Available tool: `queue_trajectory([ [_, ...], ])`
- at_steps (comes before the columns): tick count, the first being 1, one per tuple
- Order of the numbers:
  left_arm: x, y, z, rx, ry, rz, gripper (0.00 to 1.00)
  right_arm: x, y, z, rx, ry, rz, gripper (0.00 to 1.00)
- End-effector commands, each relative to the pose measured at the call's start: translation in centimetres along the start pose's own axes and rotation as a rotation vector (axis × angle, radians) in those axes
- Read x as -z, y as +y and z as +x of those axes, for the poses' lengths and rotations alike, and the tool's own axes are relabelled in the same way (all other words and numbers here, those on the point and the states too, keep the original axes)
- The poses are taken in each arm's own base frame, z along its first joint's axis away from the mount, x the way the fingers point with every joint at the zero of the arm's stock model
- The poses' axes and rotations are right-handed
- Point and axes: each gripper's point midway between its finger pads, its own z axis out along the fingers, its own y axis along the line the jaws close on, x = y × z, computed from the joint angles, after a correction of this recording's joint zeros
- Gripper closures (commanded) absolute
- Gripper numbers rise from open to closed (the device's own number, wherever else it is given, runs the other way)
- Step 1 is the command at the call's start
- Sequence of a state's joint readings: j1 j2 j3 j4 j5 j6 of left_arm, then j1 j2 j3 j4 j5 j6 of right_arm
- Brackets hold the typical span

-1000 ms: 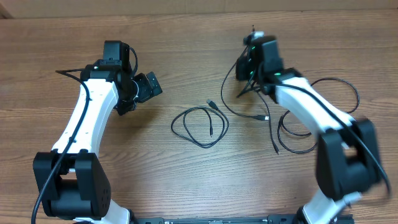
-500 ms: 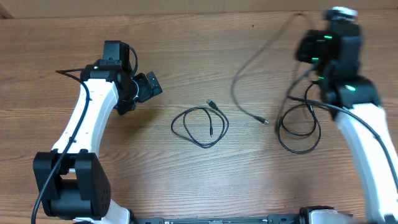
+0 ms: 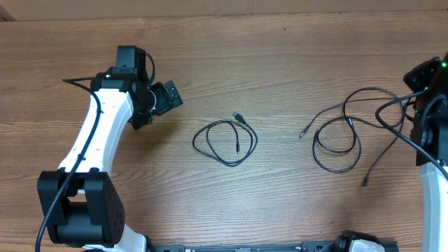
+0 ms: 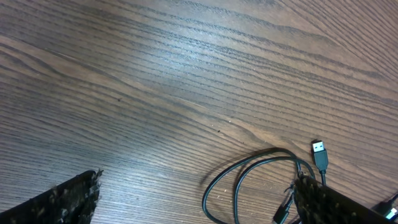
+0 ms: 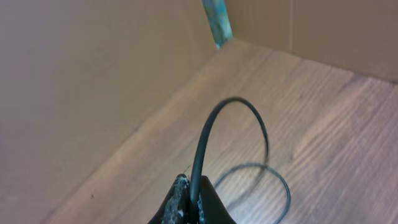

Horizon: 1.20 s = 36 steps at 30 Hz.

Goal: Untangle cables

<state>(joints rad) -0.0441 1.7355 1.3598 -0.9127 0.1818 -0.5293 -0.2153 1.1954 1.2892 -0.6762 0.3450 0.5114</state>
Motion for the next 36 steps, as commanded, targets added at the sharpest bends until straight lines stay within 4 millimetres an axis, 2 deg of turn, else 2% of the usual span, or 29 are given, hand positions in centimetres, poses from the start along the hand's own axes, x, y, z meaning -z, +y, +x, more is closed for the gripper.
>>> queue_trajectory([
  [1,-0.5,0.3,0.2,0.014,0.009,-0.016,0.0,-0.2,0.1,0.6,-0.018,0.035,-0.009,0.92],
  [2,-0.5,0.3,0.2,0.014,0.009,-0.015,0.01,-0.3,0.3,1.0,-0.015,0.054,-0.019,0.86],
  [3,-0.5,0.3,0.2,0.014,0.009,-0.016,0.01,-0.3,0.5,1.5,-0.012,0.075,-0.03,0.66],
  [6,-0.5,0.3,0.2,0.014,0.009,-0.015,0.01,-0.6,1.1,2.6,-0.006,0.131,-0.064,0.44],
  [9,-0.5,0.3,0.2,0.014,0.009,-0.016,0.0,-1.2,1.4,3.6,0.001,0.175,-0.075,0.07],
  [10,-0.5,0.3,0.2,0.014,0.009,-0.016,0.0,-1.4,1.4,4.0,0.003,0.189,-0.072,0.0],
  [14,-0.5,0.3,0.2,0.014,0.009,-0.016,0.01,-2.3,1.7,6.0,0.014,0.277,-0.087,0.0],
  [17,-0.5,0.3,0.2,0.014,0.009,-0.016,0.01,-2.6,3.1,8.8,0.012,0.408,-0.168,0.0],
  [20,-0.5,0.3,0.2,0.014,0.009,-0.016,0.0,-2.8,3.7,11.7,0.023,0.548,-0.213,0.0],
  [29,-0.5,0.3,0.2,0.014,0.009,-0.016,0.0,-3.7,2.4,20.4,0.086,0.867,-0.094,0.0],
  [36,-0.5,0.3,0.2,0.014,0.009,-0.016,0.0,-3.1,3.7,26.3,0.202,1.015,-0.071,0.0],
])
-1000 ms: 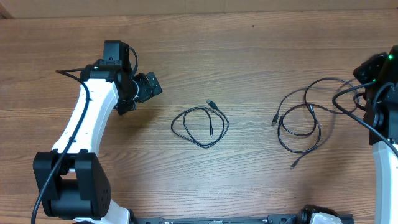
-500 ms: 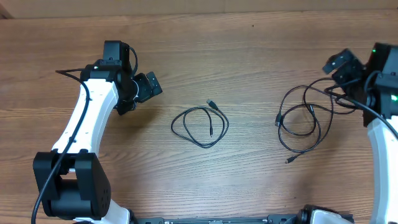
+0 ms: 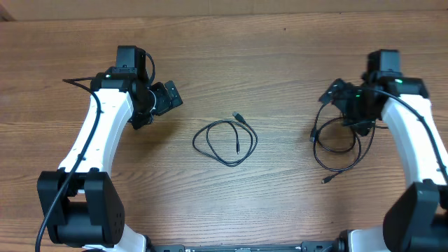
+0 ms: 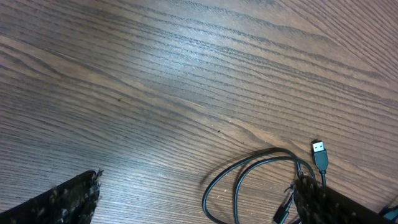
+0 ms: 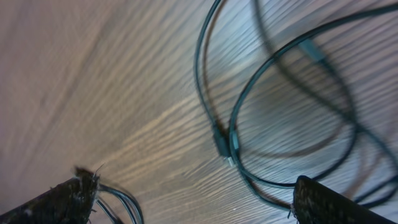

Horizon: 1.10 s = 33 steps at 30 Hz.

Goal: Untangle cables

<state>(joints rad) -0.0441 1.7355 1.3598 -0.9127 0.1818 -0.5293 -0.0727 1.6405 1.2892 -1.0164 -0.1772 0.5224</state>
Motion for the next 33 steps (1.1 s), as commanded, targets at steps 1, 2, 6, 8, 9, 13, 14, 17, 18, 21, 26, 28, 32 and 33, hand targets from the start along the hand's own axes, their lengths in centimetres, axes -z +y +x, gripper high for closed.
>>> queue_trajectory([
  [1,-0.5,0.3,0.2,0.014,0.009,-0.016,0.0,-1.5,1.7,1.7,0.065,0.054,0.003,0.0],
  [2,-0.5,0.3,0.2,0.014,0.009,-0.015,0.01,-2.1,2.1,2.2,0.083,0.068,0.007,0.0],
  [6,-0.5,0.3,0.2,0.014,0.009,-0.016,0.0,-4.1,4.3,4.6,0.172,0.117,0.015,0.0],
  [8,-0.5,0.3,0.2,0.014,0.009,-0.016,0.01,-5.1,5.6,5.9,0.223,0.135,0.012,0.0],
  [9,-0.5,0.3,0.2,0.014,0.009,-0.016,0.01,-5.5,6.1,6.5,0.245,0.143,0.012,0.0],
  [13,-0.5,0.3,0.2,0.014,0.009,-0.016,0.01,-6.6,8.3,9.3,0.342,0.165,0.0,0.0],
  [14,-0.5,0.3,0.2,0.014,0.009,-0.016,0.01,-6.7,9.1,10.1,0.372,0.166,-0.01,0.0],
  [17,-0.5,0.3,0.2,0.014,0.009,-0.016,0.0,-6.9,11.2,12.1,0.46,0.162,-0.045,0.0],
  [18,-0.5,0.3,0.2,0.014,0.009,-0.016,0.0,-7.0,12.1,13.0,0.513,0.157,-0.065,0.0],
  [21,-0.5,0.3,0.2,0.014,0.009,-0.016,0.01,-7.1,14.4,15.4,0.659,0.144,-0.118,0.0],
  [26,-0.5,0.3,0.2,0.014,0.009,-0.015,0.0,-6.9,17.4,20.1,0.892,0.132,-0.201,0.01],
  [28,-0.5,0.3,0.2,0.014,0.009,-0.016,0.0,-6.8,18.3,22.1,1.0,0.129,-0.233,0.02],
  [32,-0.5,0.3,0.2,0.014,0.009,-0.016,0.0,-6.8,19.2,25.8,1.196,0.126,-0.284,0.05],
  [33,-0.5,0.3,0.2,0.014,0.009,-0.016,0.01,-6.7,19.4,26.6,1.236,0.126,-0.296,0.06],
])
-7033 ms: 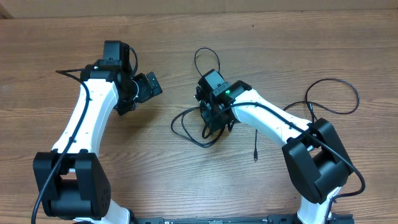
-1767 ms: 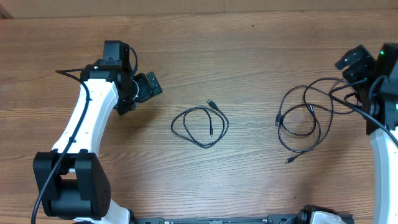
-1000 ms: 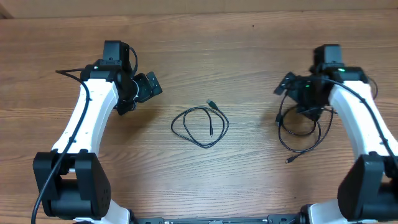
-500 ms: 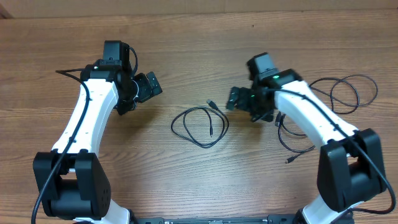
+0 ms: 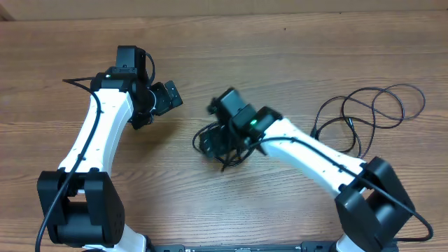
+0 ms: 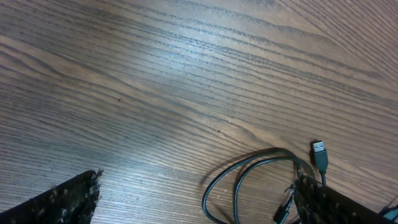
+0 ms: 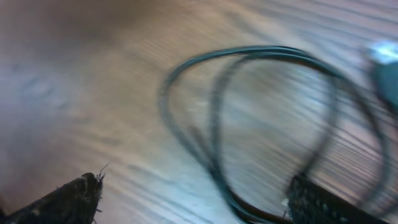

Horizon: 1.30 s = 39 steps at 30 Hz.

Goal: Untangle cables

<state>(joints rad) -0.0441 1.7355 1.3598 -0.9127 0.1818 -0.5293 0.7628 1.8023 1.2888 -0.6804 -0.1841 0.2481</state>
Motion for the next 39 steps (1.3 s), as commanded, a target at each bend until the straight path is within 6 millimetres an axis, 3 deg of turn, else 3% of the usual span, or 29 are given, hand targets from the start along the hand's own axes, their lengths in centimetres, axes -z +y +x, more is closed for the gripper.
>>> queue_trajectory([
  [1,-0.5,0.3,0.2,0.014,0.009,-0.015,0.01,-0.7,2.5,1.2,0.206,0.009,-0.03,0.07],
  [8,-0.5,0.3,0.2,0.014,0.009,-0.016,0.01,-2.2,5.6,1.6,0.374,-0.019,-0.05,0.42],
  [18,-0.5,0.3,0.2,0.014,0.009,-0.015,0.01,-3.9,4.5,0.4,0.375,-0.058,0.019,0.92],
  [21,-0.5,0.3,0.2,0.014,0.009,-0.015,0.01,-3.9,3.8,0.0,0.374,-0.075,0.065,0.91],
  [24,-0.5,0.3,0.2,0.014,0.009,-0.016,0.0,-3.9,3.3,-0.2,0.373,-0.08,0.094,0.7],
  [27,-0.5,0.3,0.2,0.014,0.009,-0.015,0.0,-4.1,3.2,0.0,0.373,-0.074,0.095,0.59],
  [34,-0.5,0.3,0.2,0.014,0.009,-0.015,0.0,-4.5,3.6,0.5,0.432,-0.048,0.063,0.43],
  [39,-0.5,0.3,0.2,0.014,0.009,-0.016,0.0,-4.6,3.5,1.3,0.546,-0.012,0.057,0.38],
])
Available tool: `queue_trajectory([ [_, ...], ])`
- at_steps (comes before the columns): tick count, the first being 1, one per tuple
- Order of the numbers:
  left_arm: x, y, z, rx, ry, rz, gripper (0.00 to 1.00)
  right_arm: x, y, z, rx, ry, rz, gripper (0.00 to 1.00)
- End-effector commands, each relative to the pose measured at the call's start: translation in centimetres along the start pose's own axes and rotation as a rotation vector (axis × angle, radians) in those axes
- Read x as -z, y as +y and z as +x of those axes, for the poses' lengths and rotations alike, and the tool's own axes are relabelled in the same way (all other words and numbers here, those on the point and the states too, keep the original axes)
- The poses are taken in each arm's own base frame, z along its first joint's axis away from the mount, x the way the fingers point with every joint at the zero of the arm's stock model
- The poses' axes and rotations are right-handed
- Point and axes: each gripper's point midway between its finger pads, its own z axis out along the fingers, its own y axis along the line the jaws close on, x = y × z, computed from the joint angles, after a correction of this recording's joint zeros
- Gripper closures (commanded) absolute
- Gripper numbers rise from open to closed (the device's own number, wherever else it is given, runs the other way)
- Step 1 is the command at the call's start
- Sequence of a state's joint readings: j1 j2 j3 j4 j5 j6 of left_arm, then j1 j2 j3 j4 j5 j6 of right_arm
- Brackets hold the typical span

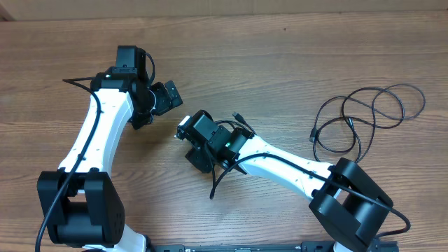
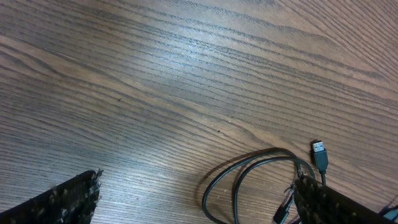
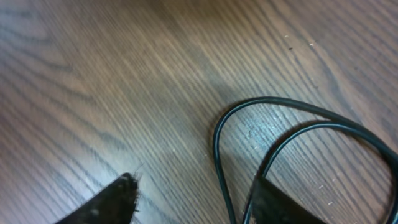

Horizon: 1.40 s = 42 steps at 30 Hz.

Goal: Untangle cables

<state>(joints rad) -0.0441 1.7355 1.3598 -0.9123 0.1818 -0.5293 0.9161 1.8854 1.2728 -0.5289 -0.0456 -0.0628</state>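
A short black cable (image 1: 241, 133) lies coiled at mid-table, mostly under my right arm, its USB plug (image 1: 238, 115) at the far side and one end (image 1: 213, 189) trailing toward the near edge. My right gripper (image 1: 201, 155) is low at the coil's left side; in the right wrist view it (image 3: 199, 205) stands open, with a strand of the loop (image 3: 217, 149) running between the fingers (image 3: 106, 205). A longer black cable (image 1: 364, 115) lies spread at the right. My left gripper (image 1: 168, 96) hovers open at upper left; its wrist view shows the coil (image 2: 249, 174) and plug (image 2: 319, 152).
The wooden table (image 1: 294, 42) ends in a cardboard wall along the far side. My right arm (image 1: 294, 164) stretches diagonally across the table from its base at the lower right.
My right gripper has shifted left from over the short coil to its left side. The coil is pulled out of its round shape, one end now trailing toward me. The left arm is unchanged.
My right gripper was shut on the long cable, held up at the far right edge. Then it was open over that cable, bunched at the right. Then the long cable lay spread at the right and the gripper was over the short coil, now at its left side.
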Motion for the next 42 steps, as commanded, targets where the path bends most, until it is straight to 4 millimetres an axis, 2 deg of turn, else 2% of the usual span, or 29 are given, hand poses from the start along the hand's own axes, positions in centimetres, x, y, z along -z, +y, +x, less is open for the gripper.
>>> queue_trajectory([
  [1,-0.5,0.3,0.2,0.014,0.009,-0.016,0.01,-0.4,0.1,1.0,0.112,0.036,-0.016,0.37],
  [5,-0.5,0.3,0.2,0.014,0.009,-0.016,0.0,-0.4,0.1,1.3,0.139,0.048,-0.02,0.34],
  [8,-0.5,0.3,0.2,0.014,0.009,-0.016,0.01,-0.3,0.1,2.4,0.23,0.093,-0.024,0.39],
  [11,-0.5,0.3,0.2,0.014,0.009,-0.016,0.01,-0.2,-1.0,3.6,0.248,0.151,0.026,0.43],
  [16,-0.5,0.3,0.2,0.014,0.009,-0.016,0.0,-1.3,-2.0,5.0,0.23,0.205,0.037,0.53],
  [23,-0.5,0.3,0.2,0.014,0.009,-0.016,0.0,-1.5,-2.7,4.5,0.283,0.19,0.062,0.76],
  [32,-0.5,0.3,0.2,0.014,0.009,-0.016,0.0,-1.7,-2.7,4.0,0.316,0.17,0.061,0.78],
  [42,-0.5,0.3,0.2,0.014,0.009,-0.016,0.0,-2.6,-2.3,4.9,0.431,0.201,0.017,0.77],
])
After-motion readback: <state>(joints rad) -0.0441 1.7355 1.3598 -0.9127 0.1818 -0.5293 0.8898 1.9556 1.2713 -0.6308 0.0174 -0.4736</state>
